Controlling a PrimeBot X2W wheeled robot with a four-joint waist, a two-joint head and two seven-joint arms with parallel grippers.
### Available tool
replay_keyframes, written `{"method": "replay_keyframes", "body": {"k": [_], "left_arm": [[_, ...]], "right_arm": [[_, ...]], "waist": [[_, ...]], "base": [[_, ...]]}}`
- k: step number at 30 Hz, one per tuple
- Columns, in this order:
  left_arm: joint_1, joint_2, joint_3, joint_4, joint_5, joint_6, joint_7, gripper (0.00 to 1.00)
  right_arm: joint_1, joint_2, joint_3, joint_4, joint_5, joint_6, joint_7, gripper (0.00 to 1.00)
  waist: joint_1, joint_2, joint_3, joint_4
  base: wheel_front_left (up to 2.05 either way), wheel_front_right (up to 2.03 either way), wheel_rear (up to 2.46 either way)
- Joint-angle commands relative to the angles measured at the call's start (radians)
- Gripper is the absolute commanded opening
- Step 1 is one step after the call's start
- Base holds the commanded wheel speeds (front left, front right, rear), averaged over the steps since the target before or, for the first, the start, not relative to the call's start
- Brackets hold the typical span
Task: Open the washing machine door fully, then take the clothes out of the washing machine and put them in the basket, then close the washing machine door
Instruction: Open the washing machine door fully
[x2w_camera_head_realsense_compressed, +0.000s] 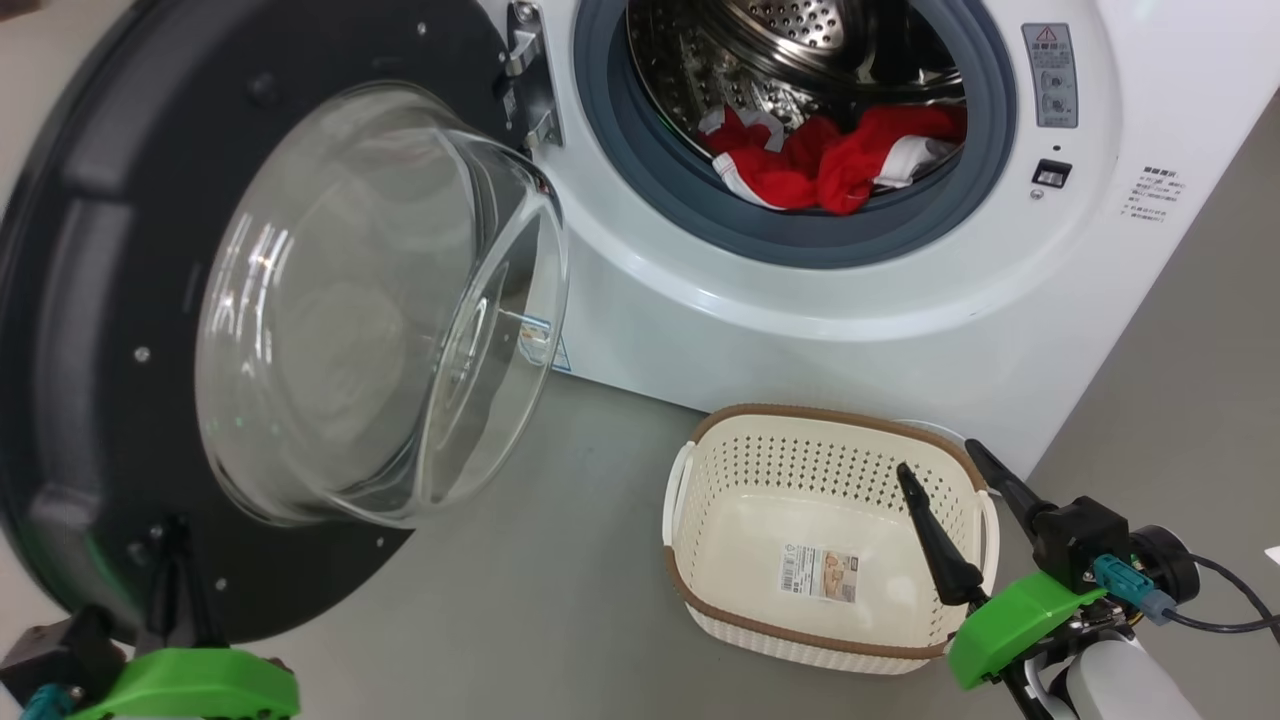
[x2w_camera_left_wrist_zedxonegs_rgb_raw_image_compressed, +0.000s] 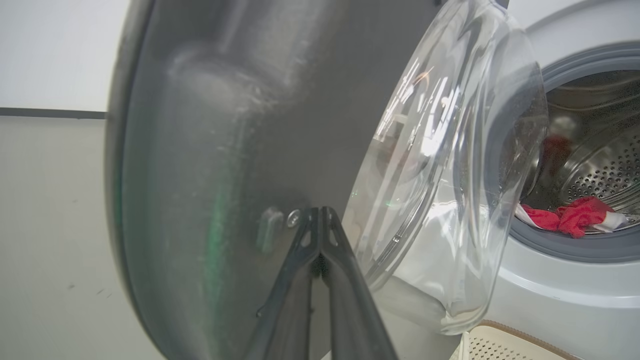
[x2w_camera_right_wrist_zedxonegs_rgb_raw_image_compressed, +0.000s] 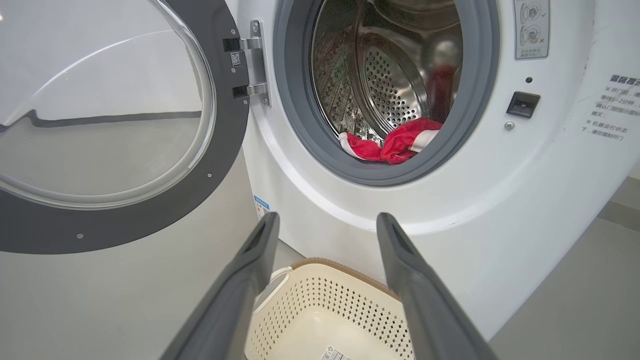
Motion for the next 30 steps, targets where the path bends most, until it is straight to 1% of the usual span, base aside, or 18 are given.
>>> {"method": "replay_keyframes", "body": {"k": [1, 2, 4, 10, 18, 30], "left_arm": [[-0.044, 0.04, 0.054, -0.009, 0.004, 0.015, -0.012, 0.0], [-0.051, 0.042, 0.061, -0.001, 0.003, 0.012, -0.013, 0.0], [-0.083, 0.062, 0.087, 0.042, -0.006, -0.01, -0.015, 0.0], [-0.131, 0.068, 0.135, 0.083, 0.012, -0.028, -0.016, 0.0], [-0.178, 0.055, 0.21, 0.117, 0.057, -0.043, -0.016, 0.0], [-0.208, 0.03, 0.298, 0.156, 0.129, -0.075, -0.016, 0.0]], "right_arm": [[-0.013, -0.008, 0.021, -0.021, 0.009, 0.0, -0.006, 1.0], [-0.014, -0.011, 0.021, -0.022, 0.009, 0.0, -0.006, 1.0], [-0.017, -0.018, 0.02, -0.023, 0.009, 0.0, -0.006, 1.0], [-0.024, -0.032, 0.023, -0.024, 0.006, 0.0, -0.006, 1.0], [-0.038, -0.051, 0.035, -0.022, 0.009, 0.0, -0.006, 1.0], [-0.04, -0.053, 0.042, -0.019, 0.013, 0.0, -0.006, 1.0]], "waist": [[0.0, 0.0, 0.006, -0.001], [0.0, 0.0, 0.009, -0.001], [0.0, 0.0, 0.019, -0.001], [0.0, 0.0, 0.039, 0.001], [0.0, 0.0, 0.061, -0.002], [0.0, 0.0, 0.06, -0.008]], "base": [[0.0, 0.0, 0.0], [0.0, 0.0, 0.0], [0.0, 0.0, 0.0], [0.0, 0.0, 0.0], [0.0, 0.0, 0.0], [0.0, 0.0, 0.0]]}}
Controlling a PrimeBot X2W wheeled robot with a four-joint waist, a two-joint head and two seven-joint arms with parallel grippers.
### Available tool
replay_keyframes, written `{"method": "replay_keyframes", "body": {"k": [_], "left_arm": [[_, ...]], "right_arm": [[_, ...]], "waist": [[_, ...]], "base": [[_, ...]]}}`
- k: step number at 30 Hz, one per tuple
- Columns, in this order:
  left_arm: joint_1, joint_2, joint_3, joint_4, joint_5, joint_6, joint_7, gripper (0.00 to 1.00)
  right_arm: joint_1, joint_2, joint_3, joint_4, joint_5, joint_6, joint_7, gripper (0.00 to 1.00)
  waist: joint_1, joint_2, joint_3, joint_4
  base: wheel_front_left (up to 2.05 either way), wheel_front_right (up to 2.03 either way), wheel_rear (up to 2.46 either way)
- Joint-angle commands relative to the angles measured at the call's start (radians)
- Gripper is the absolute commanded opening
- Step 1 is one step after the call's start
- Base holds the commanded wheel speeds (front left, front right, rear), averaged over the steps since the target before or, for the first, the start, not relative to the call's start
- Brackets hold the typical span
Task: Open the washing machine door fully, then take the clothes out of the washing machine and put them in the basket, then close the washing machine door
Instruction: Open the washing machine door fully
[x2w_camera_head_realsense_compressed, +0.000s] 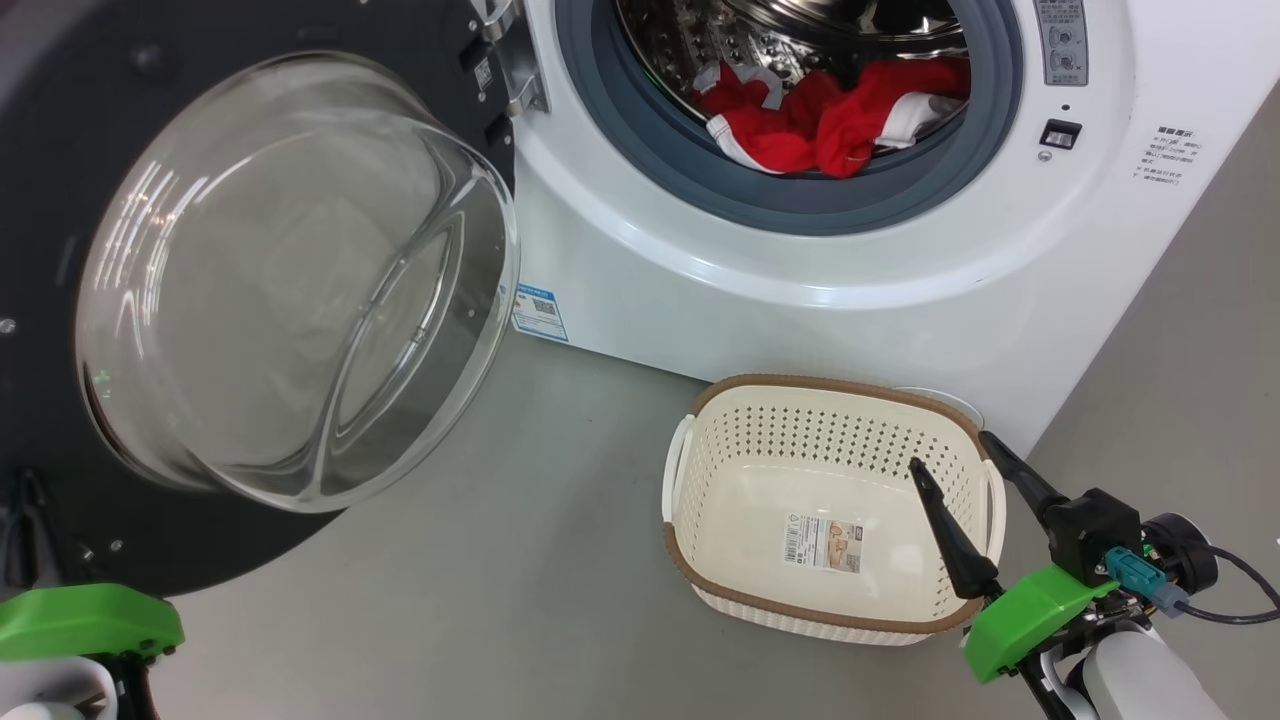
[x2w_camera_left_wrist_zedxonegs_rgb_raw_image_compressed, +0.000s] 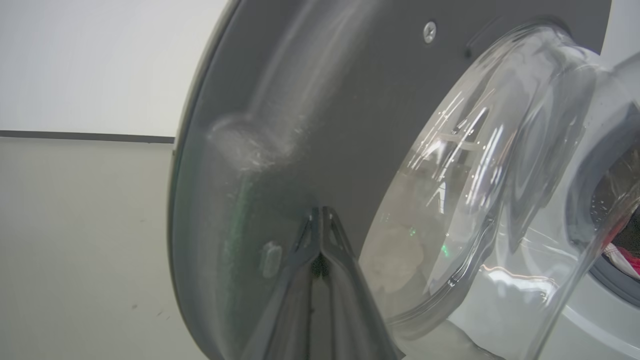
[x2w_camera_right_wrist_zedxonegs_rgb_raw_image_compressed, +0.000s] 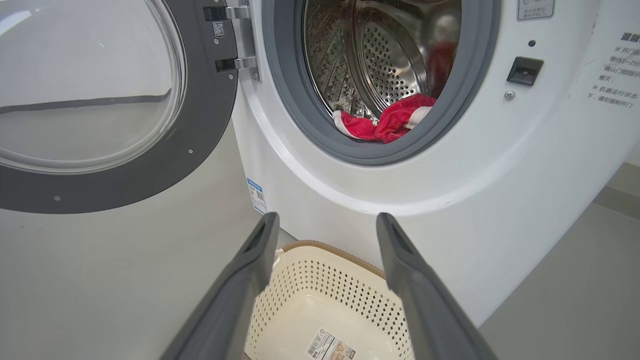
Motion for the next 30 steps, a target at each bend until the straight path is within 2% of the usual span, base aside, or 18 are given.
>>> {"method": "replay_keyframes", "body": {"k": [1, 16, 22, 23, 24, 25, 26, 30], "left_arm": [[-0.043, 0.044, 0.05, -0.009, 0.015, 0.0, -0.009, 0.0], [-0.071, 0.029, 0.113, 0.048, 0.079, -0.029, -0.009, 0.0], [-0.046, 0.008, 0.133, 0.011, 0.115, -0.025, -0.009, 0.0], [-0.041, 0.001, 0.134, 0.006, 0.113, -0.032, -0.009, 0.11], [-0.036, -0.004, 0.132, -0.002, 0.115, -0.038, -0.009, 0.43], [-0.034, -0.011, 0.133, -0.011, 0.111, -0.045, -0.009, 0.88], [-0.03, -0.016, 0.132, -0.022, 0.11, -0.051, -0.009, 1.0], [-0.009, -0.036, 0.126, -0.063, 0.112, -0.047, -0.009, 1.0]], "right_arm": [[-0.028, -0.008, 0.025, -0.019, 0.012, 0.0, -0.006, 1.0], [-0.034, -0.002, 0.038, -0.006, 0.016, 0.0, -0.006, 1.0], [-0.031, 0.009, 0.035, -0.002, 0.023, 0.0, -0.006, 1.0], [-0.03, 0.011, 0.033, -0.002, 0.023, 0.0, -0.006, 1.0], [-0.028, 0.012, 0.032, -0.001, 0.023, 0.0, -0.006, 1.0], [-0.026, 0.014, 0.03, -0.002, 0.022, 0.0, -0.006, 1.0], [-0.024, 0.016, 0.029, -0.002, 0.022, 0.0, -0.006, 1.0], [-0.014, 0.028, 0.015, -0.003, 0.031, 0.0, -0.006, 1.0]], "waist": [[0.0, 0.0, 0.0, 0.0], [0.0, 0.0, -0.013, -0.011], [0.0, 0.0, -0.036, -0.016], [0.0, 0.0, -0.04, -0.016], [0.0, 0.0, -0.043, -0.016], [0.0, 0.0, -0.046, -0.017], [0.0, 0.0, -0.049, -0.018], [0.0, 0.0, -0.063, -0.028]], "base": [[0.0, 0.0, 0.0], [0.0, 0.0, 0.0], [0.0, 0.0, 0.0], [0.0, 0.0, 0.0], [0.0, 0.0, 0.0], [0.0, 0.0, 0.0], [0.0, 0.0, 0.0], [0.0, 0.0, 0.0]]}}
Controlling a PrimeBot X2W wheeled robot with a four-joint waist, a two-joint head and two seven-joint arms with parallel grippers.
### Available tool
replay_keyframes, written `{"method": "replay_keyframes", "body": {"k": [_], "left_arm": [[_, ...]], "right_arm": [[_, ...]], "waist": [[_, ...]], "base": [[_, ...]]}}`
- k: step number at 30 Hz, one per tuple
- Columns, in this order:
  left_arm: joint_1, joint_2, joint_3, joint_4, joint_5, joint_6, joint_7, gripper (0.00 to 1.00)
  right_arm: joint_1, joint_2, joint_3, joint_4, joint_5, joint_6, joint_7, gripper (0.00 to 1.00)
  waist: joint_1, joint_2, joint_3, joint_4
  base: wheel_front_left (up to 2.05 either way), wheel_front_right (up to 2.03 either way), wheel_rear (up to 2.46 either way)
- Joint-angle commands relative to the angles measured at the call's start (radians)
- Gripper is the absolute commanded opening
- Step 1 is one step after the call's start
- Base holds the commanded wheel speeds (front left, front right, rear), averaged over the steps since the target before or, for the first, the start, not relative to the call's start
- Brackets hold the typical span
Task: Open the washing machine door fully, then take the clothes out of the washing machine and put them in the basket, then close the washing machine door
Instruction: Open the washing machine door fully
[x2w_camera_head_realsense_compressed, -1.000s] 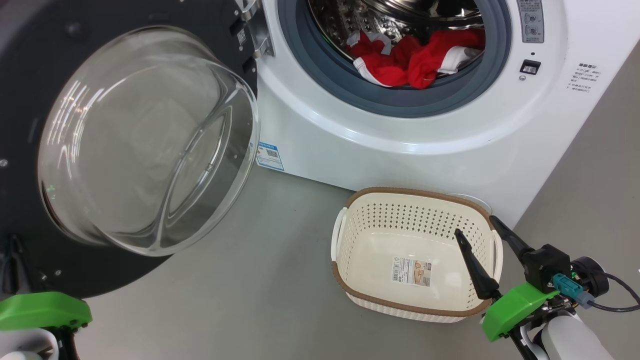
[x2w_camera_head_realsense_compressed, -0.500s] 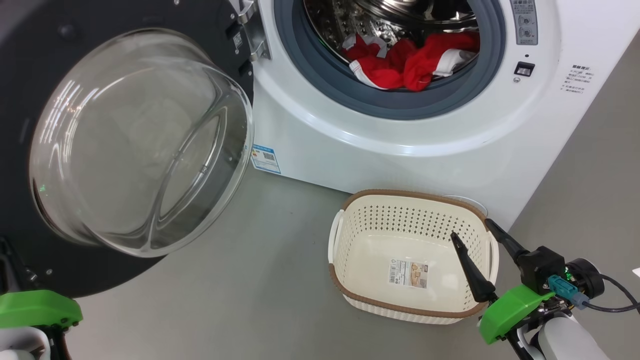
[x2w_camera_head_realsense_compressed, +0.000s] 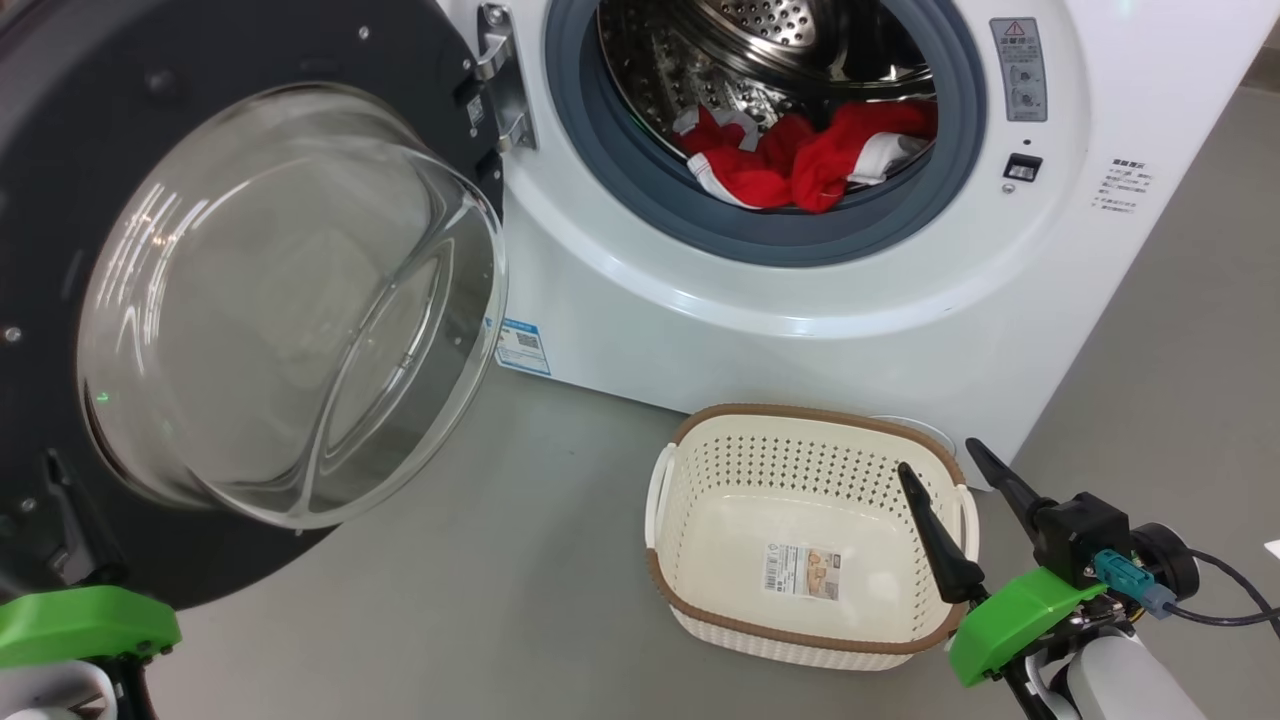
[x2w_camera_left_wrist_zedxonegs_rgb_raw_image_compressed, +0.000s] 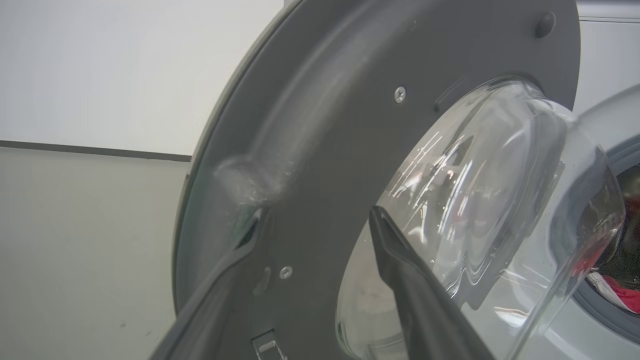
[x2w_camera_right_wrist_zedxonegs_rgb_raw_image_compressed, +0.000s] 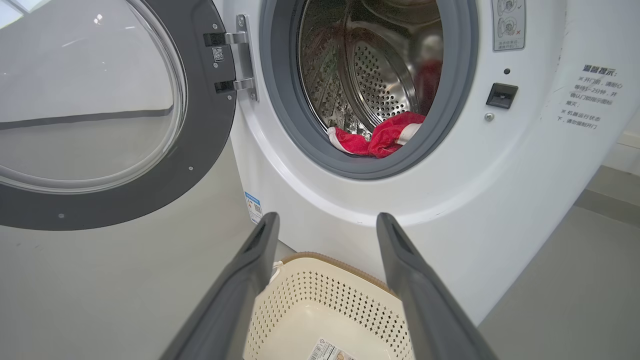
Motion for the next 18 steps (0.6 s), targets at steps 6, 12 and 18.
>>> {"method": "replay_keyframes", "body": {"k": [6, 12, 18], "left_arm": [[0.031, 0.013, -0.021, -0.131, 0.016, -0.005, -0.004, 1.0], [0.049, -0.003, -0.12, -0.245, 0.012, -0.054, 0.025, 1.0], [0.092, -0.01, -0.207, -0.328, 0.023, -0.072, 0.027, 1.0]], "right_arm": [[-0.011, 0.022, 0.001, -0.03, 0.014, 0.0, -0.007, 1.0], [-0.01, 0.031, -0.021, -0.057, -0.004, 0.0, -0.007, 1.0], [0.002, 0.037, -0.047, -0.103, -0.019, 0.0, -0.007, 1.0]], "waist": [[0.0, 0.0, -0.02, -0.036], [0.0, 0.0, -0.026, -0.078], [0.0, 0.0, -0.037, -0.144]], "base": [[0.0, 0.0, 0.0], [0.0, 0.0, 0.0], [0.0, 0.0, 0.0]]}}
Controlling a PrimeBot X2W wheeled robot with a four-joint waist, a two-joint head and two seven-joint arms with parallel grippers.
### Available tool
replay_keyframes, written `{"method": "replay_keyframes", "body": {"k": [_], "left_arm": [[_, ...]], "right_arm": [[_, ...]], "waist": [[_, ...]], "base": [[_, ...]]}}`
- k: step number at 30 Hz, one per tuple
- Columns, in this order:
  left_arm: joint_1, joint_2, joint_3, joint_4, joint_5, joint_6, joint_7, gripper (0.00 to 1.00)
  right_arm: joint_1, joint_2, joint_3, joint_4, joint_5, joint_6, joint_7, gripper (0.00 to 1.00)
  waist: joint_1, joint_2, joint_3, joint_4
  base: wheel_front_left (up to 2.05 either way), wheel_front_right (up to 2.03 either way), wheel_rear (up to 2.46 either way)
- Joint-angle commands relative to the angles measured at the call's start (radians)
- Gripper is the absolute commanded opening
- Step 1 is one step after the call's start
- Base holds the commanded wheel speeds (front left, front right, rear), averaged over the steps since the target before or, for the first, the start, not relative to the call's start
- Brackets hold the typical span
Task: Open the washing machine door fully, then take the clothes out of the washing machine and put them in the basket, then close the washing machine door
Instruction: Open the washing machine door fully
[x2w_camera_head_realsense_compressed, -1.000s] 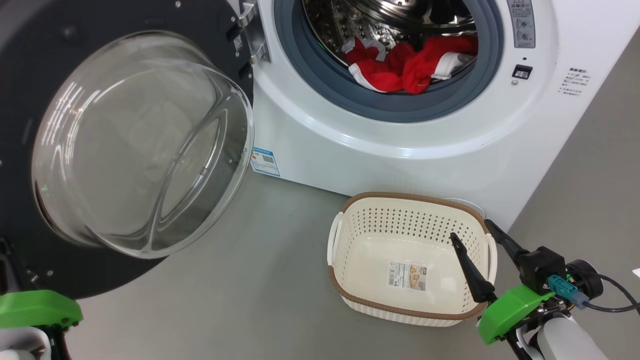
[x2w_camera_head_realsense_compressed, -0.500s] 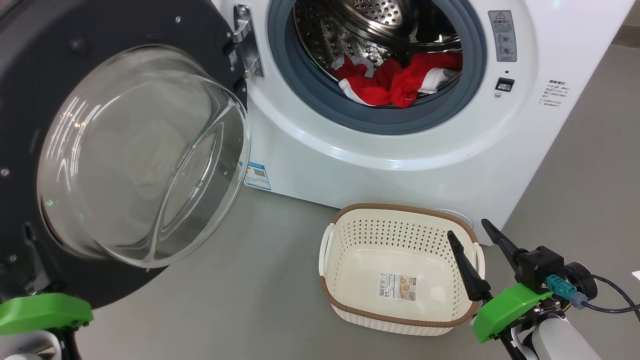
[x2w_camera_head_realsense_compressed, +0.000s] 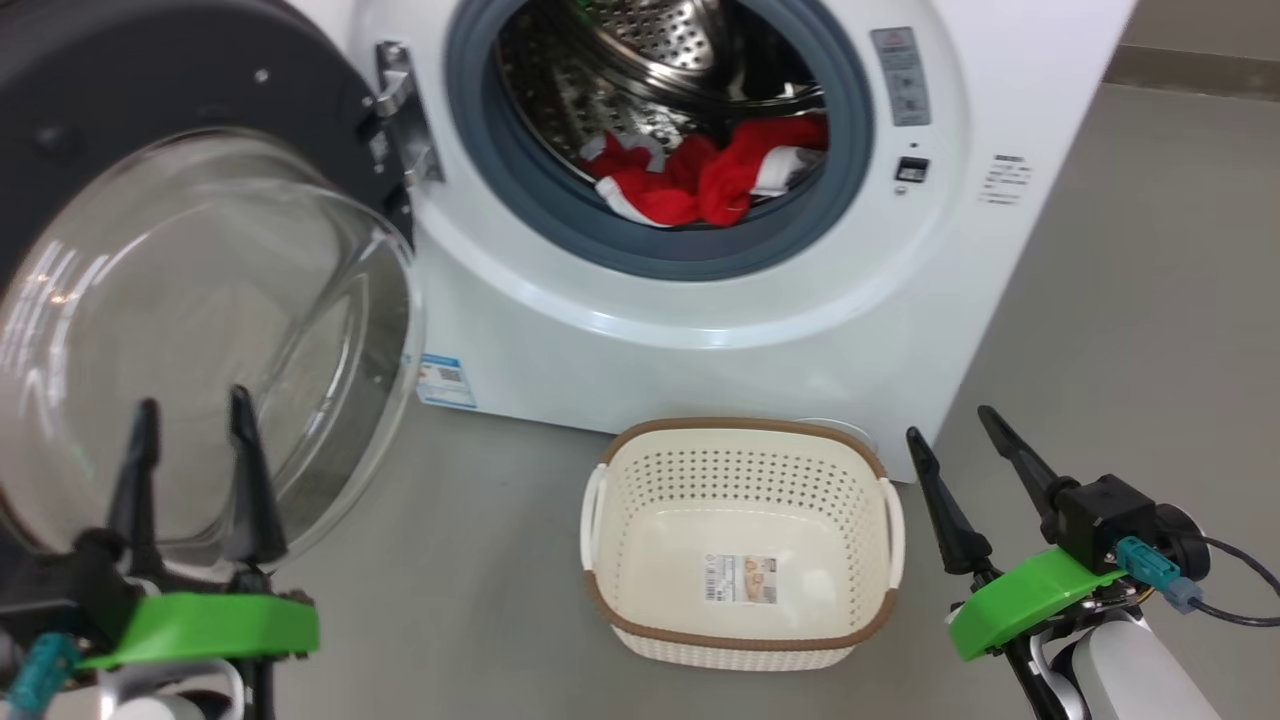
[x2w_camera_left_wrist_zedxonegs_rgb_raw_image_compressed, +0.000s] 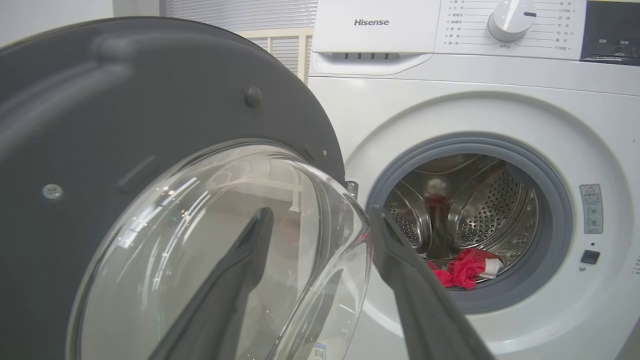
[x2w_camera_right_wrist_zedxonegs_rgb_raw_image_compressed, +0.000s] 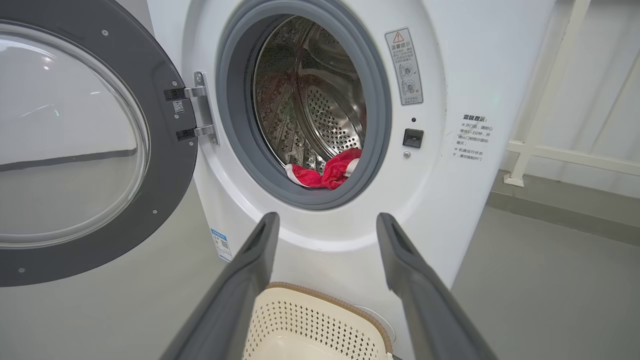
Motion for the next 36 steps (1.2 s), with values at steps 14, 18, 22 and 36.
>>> {"method": "replay_keyframes", "body": {"k": [14, 18, 22, 36], "left_arm": [[0.106, 0.017, -0.063, -0.036, -0.03, -0.03, -0.011, 1.0], [0.141, 0.021, -0.064, -0.01, -0.044, -0.049, -0.023, 1.0], [0.157, 0.021, -0.063, 0.01, -0.052, -0.061, -0.03, 1.0], [0.222, 0.017, -0.035, 0.053, -0.032, -0.063, -0.033, 1.0]], "right_arm": [[0.044, 0.016, -0.02, -0.122, -0.006, 0.0, -0.006, 1.0], [0.055, 0.01, -0.009, -0.162, 0.01, 0.0, -0.006, 1.0], [0.067, 0.001, -0.014, -0.194, 0.014, 0.0, -0.006, 1.0], [0.142, -0.021, -0.047, -0.225, 0.013, 0.0, -0.006, 1.0]], "waist": [[0.0, 0.0, -0.044, -0.221], [0.0, 0.0, -0.045, -0.287], [0.0, 0.0, -0.039, -0.331], [0.0, 0.0, -0.063, -0.412]], "base": [[0.0, 0.0, 0.0], [0.0, 0.0, 0.0], [0.0, 0.0, 0.0], [0.0, 0.0, 0.0]]}}
